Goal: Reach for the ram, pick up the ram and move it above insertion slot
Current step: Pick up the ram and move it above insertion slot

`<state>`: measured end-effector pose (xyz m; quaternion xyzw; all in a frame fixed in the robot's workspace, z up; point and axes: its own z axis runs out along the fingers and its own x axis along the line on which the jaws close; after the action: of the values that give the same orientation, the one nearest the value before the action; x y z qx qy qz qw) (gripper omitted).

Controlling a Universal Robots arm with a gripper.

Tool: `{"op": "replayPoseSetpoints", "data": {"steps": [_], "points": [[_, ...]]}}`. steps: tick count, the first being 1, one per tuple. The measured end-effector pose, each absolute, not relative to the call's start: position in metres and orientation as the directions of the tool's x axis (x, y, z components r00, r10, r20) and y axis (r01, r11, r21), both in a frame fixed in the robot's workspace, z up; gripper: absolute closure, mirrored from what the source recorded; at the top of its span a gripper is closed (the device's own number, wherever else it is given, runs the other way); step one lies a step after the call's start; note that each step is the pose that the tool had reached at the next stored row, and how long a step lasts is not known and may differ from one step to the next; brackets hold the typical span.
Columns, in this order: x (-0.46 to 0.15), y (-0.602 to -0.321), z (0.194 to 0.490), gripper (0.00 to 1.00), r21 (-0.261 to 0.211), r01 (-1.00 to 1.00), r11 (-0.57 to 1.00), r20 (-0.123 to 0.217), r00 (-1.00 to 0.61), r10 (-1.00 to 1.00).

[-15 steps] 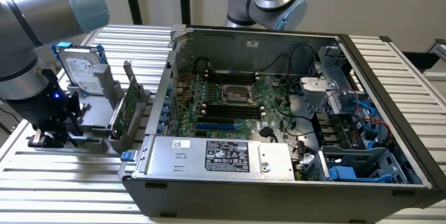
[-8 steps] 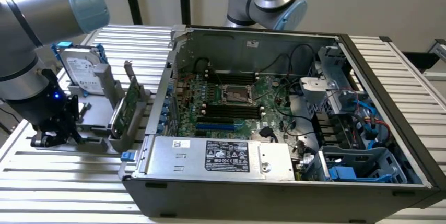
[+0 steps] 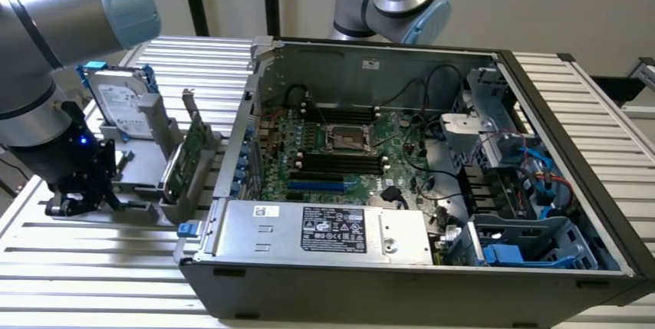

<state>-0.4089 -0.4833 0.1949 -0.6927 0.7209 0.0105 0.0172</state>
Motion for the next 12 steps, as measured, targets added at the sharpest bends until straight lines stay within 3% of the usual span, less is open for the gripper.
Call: {"op": "replayPoseSetpoints", "data": {"steps": [12], "points": [[-0.409,-0.4833,0.1949,0.86,-0.009,-1.0,-0.013,-0.039,0.013,-0.999]]}}
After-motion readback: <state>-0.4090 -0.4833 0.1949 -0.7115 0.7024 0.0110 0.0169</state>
